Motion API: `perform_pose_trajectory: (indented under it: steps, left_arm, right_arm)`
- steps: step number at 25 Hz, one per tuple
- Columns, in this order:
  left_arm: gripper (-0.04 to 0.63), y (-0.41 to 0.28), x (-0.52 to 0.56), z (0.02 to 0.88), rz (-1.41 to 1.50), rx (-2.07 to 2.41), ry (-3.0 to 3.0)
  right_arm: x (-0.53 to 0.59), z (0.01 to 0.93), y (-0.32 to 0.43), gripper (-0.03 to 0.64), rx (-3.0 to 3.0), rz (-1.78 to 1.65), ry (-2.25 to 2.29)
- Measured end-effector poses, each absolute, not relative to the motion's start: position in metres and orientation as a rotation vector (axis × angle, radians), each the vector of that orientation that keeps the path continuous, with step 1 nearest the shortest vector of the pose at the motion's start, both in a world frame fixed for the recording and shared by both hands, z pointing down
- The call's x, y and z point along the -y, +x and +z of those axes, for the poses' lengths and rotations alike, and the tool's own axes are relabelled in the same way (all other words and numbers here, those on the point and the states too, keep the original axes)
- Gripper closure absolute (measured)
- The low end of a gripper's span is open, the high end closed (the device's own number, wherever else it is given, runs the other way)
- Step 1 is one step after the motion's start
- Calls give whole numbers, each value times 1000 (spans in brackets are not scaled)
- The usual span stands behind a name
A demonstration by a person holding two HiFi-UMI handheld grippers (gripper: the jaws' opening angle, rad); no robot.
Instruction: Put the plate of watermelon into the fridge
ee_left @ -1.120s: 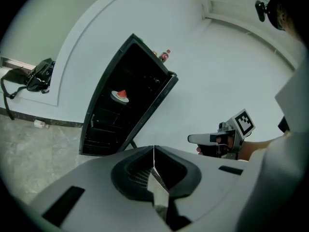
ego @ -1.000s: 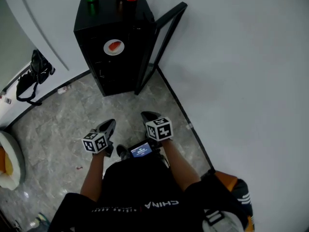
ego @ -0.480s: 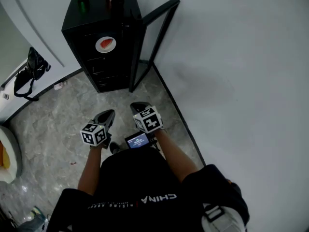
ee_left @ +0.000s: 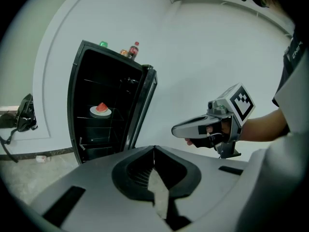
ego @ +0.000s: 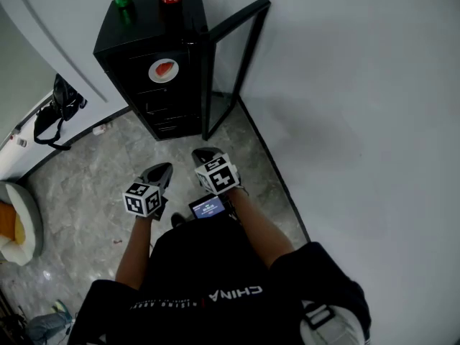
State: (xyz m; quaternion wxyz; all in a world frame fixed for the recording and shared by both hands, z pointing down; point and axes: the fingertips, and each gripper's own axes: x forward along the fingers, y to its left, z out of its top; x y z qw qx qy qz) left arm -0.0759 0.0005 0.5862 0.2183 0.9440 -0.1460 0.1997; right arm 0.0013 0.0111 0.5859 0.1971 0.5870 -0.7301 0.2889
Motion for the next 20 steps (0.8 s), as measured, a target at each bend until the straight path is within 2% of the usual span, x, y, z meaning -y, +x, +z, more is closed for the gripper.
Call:
perform_pose_trajectory:
  steps: [20]
  left_arm:
    - [583,-70,-13,589,587,332,2624]
  right_arm:
    - [-25,592,-11,600,2073,816,1546]
